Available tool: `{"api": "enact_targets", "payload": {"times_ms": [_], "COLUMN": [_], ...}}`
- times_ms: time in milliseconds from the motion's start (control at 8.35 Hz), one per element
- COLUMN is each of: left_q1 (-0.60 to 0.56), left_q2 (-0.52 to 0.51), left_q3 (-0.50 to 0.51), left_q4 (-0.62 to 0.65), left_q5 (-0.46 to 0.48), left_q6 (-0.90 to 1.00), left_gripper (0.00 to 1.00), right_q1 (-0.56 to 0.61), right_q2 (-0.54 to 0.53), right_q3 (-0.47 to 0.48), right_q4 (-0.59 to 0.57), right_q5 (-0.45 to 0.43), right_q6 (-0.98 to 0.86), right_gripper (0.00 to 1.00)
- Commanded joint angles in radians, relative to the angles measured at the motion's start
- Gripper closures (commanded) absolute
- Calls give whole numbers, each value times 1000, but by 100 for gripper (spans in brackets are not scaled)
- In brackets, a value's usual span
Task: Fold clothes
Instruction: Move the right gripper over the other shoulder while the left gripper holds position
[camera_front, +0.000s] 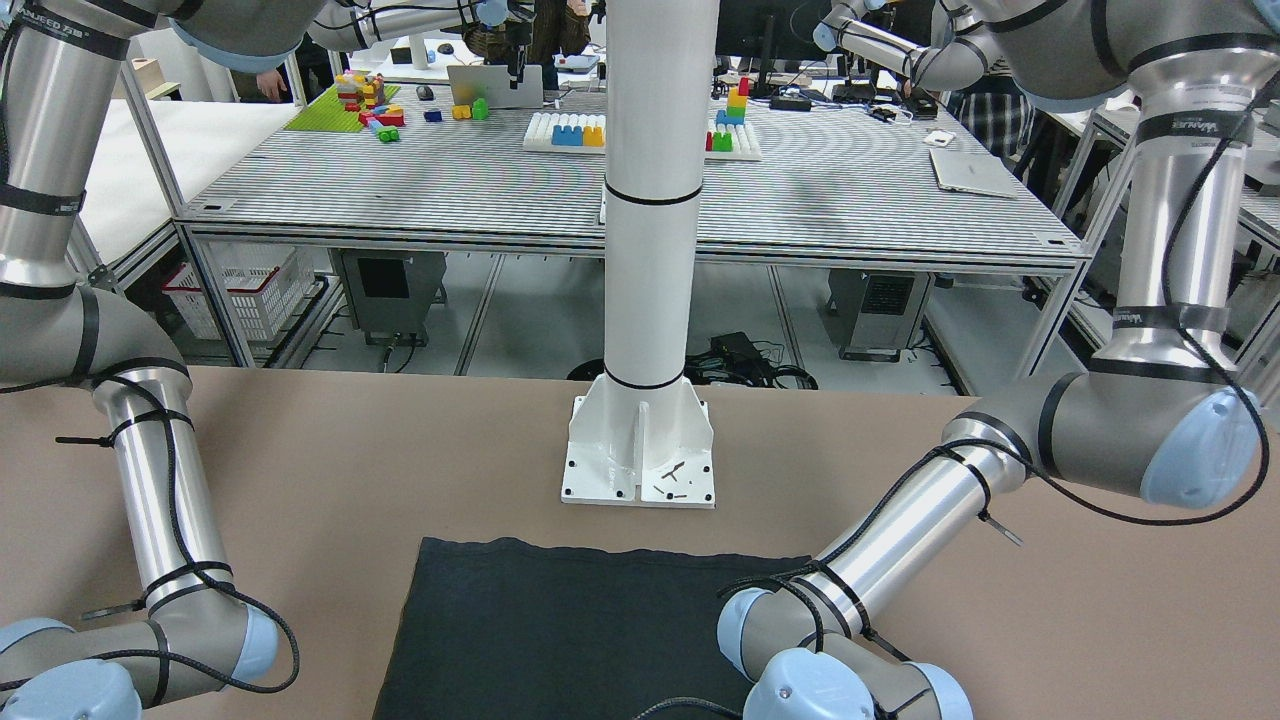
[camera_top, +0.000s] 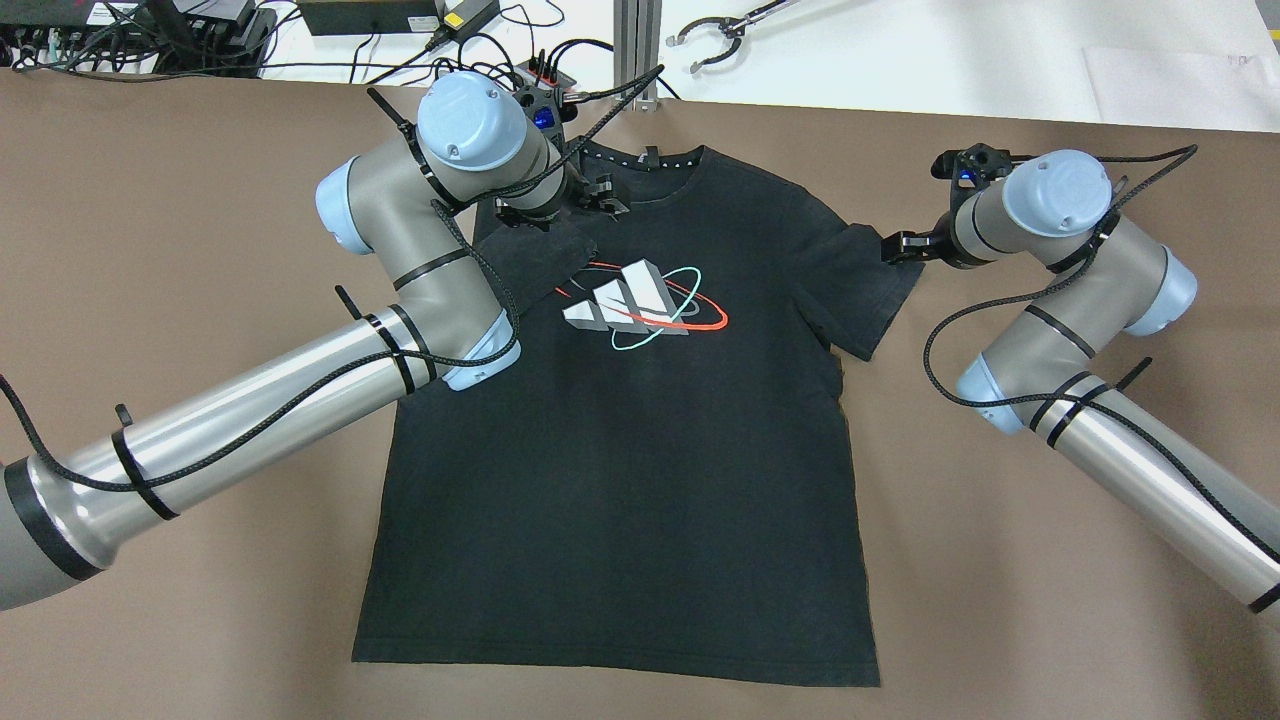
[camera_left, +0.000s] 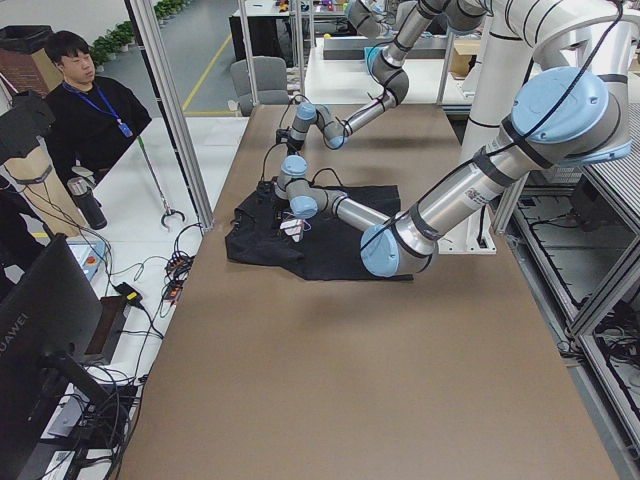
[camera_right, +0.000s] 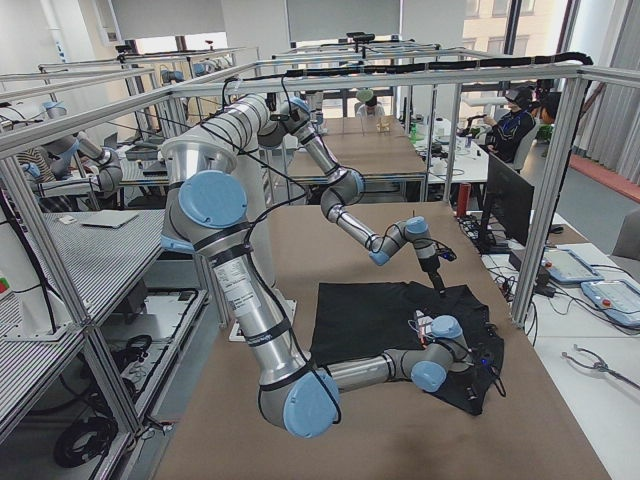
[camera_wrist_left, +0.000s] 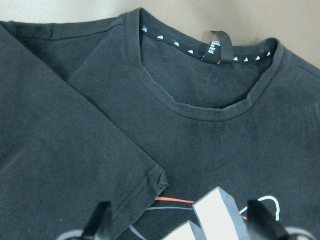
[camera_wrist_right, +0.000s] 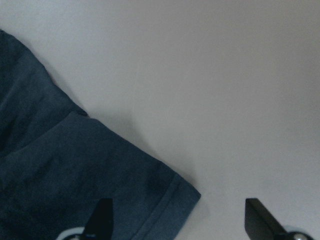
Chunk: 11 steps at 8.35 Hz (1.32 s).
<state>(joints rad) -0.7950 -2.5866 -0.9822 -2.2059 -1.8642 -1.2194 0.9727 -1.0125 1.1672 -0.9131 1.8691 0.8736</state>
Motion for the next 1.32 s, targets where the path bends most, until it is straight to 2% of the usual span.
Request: {"api": "enact_targets", "payload": {"times_ms": [0,120,240,479,958,1198], "left_q1": [0,2,9,11,13,11], "left_q2": [0,2,2,2,2,0], "left_q3": [0,0,0,0,-1,-1], "left_q4": [0,0,-2,-3,-5,-5], "left_q5": [0,0,0,0,0,0], "left_q6": [11,11,11,9,9,9], "left_gripper": [5,5,5,5,5,5], "right_q1": [0,-2,0,-2,-2,0], "right_q2": [51,51,51,51,37,35], "right_q3": [-150,-150,-150,-147,-135,-86], "right_q4": [137,141,145,145,143,135], "right_q5": [24,25,24,24,22,22], "right_q6": [4,4,4,5,-2,7], "right_gripper": [7,13,25,59,100,100]}}
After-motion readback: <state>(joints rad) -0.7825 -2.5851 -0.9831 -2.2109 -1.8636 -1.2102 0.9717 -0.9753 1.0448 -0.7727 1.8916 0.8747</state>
